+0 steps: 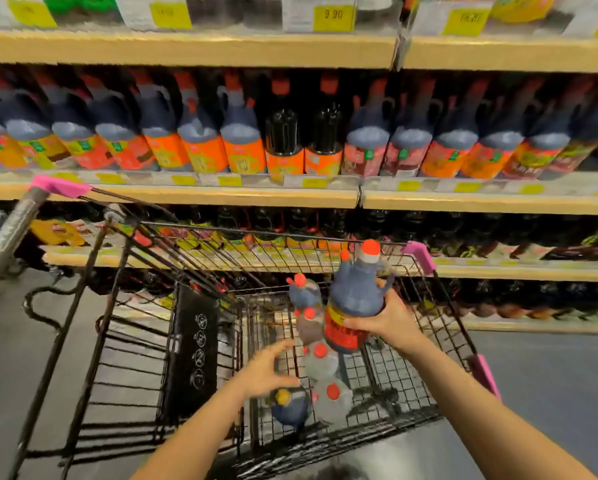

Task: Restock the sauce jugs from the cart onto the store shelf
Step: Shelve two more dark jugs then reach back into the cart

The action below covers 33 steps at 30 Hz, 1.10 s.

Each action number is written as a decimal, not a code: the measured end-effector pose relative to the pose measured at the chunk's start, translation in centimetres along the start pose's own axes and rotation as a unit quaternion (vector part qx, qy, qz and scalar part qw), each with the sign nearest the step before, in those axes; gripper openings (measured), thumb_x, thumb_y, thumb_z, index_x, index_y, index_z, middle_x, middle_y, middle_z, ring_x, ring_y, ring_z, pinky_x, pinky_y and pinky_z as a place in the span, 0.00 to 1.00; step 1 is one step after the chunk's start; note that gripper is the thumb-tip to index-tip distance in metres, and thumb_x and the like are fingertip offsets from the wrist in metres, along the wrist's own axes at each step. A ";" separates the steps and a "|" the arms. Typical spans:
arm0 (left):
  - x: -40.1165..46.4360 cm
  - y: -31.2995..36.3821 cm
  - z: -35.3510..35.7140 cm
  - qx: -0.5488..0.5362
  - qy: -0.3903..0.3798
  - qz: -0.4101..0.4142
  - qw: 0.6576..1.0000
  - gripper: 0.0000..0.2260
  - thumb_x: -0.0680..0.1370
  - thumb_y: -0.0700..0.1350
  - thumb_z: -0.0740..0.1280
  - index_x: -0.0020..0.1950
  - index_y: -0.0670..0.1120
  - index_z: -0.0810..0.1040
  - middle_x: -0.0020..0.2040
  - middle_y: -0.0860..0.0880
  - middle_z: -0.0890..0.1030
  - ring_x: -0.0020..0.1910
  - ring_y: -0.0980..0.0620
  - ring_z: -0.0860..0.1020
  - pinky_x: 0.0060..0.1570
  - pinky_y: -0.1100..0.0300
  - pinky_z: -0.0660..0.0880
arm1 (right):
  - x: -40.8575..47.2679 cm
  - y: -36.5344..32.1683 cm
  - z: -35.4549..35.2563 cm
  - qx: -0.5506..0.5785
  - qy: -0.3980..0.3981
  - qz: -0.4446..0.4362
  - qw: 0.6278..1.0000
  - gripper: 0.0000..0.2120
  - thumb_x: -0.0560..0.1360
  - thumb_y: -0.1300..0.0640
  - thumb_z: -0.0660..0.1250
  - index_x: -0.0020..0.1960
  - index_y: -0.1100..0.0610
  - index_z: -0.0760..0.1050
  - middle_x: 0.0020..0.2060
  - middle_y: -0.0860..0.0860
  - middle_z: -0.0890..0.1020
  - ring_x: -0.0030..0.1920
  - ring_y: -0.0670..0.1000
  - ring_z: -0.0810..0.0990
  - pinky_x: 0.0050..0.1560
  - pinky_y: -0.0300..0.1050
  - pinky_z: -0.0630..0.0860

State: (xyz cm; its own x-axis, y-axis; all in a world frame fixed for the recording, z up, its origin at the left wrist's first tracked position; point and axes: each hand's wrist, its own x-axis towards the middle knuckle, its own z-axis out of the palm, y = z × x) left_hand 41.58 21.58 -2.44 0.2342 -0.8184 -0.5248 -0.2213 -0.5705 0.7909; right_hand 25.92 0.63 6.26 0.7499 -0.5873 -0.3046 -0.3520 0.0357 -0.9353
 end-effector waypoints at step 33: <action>-1.5 14.0 -9.7 0.161 0.185 0.124 0.962 0.13 0.73 0.54 0.69 0.40 0.44 0.76 0.35 0.46 0.80 0.36 0.50 0.77 0.34 0.58 0.68 | -9.2 -2.1 -6.6 0.119 0.196 0.001 0.973 0.36 0.56 0.59 0.81 0.60 0.53 0.69 0.53 0.48 0.79 0.51 0.47 0.79 0.41 0.36 0.76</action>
State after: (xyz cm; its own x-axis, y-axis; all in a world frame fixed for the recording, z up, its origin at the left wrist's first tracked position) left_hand 47.29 15.48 12.48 0.4438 -0.8853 -0.1389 -0.5809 -0.4022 0.7077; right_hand 16.02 0.65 12.19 0.4618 -0.8485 -0.2585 -0.1796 0.1960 -0.9640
